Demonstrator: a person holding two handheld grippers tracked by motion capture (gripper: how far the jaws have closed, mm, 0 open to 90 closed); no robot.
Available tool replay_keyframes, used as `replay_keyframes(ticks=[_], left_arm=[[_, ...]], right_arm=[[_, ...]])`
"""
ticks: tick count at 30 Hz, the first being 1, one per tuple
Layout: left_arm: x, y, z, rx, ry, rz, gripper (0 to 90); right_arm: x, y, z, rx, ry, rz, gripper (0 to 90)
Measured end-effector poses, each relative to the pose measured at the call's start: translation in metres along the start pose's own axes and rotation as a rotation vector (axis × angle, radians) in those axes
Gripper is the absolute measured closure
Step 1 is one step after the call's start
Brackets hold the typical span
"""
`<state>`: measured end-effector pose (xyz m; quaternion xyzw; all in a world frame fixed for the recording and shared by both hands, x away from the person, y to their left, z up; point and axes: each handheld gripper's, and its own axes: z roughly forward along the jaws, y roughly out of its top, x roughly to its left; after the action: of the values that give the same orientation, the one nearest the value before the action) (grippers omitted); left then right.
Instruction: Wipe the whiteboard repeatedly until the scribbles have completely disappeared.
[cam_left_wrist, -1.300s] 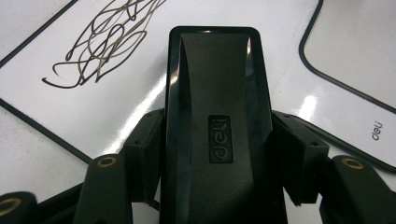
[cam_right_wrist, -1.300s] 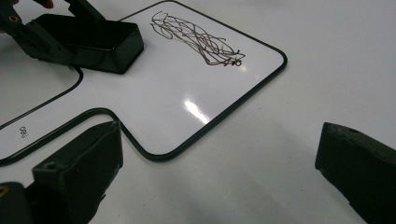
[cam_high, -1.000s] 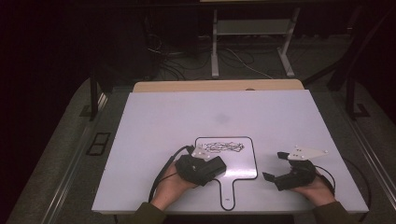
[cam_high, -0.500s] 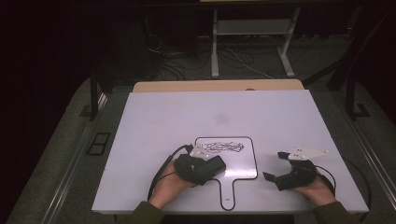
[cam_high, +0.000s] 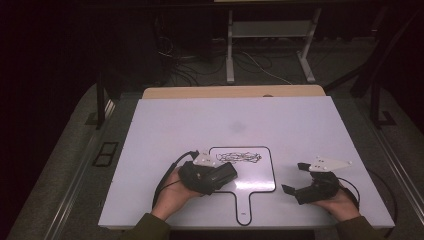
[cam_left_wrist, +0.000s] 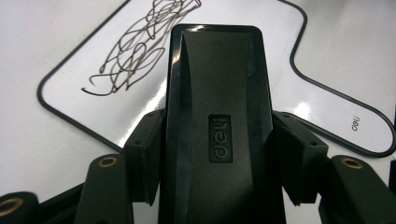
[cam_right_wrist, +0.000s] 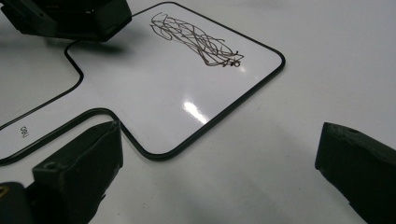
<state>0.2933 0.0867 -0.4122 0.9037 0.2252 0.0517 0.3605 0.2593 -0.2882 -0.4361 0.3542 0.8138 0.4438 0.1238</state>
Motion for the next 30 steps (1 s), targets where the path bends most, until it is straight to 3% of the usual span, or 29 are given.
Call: replay_keyframes(ticks=[14, 30], left_arm=[[0.017, 0.011, -0.012, -0.041, 0.002, 0.003, 39.1], [0.049, 0.043, -0.007, -0.053, -0.011, 0.015, 39.1]], right_arm=[[-0.001, 0.000, 0.000, -0.003, -0.001, 0.008, 0.0], [-0.001, 0.000, 0.000, -0.006, -0.004, 0.010, 0.0]])
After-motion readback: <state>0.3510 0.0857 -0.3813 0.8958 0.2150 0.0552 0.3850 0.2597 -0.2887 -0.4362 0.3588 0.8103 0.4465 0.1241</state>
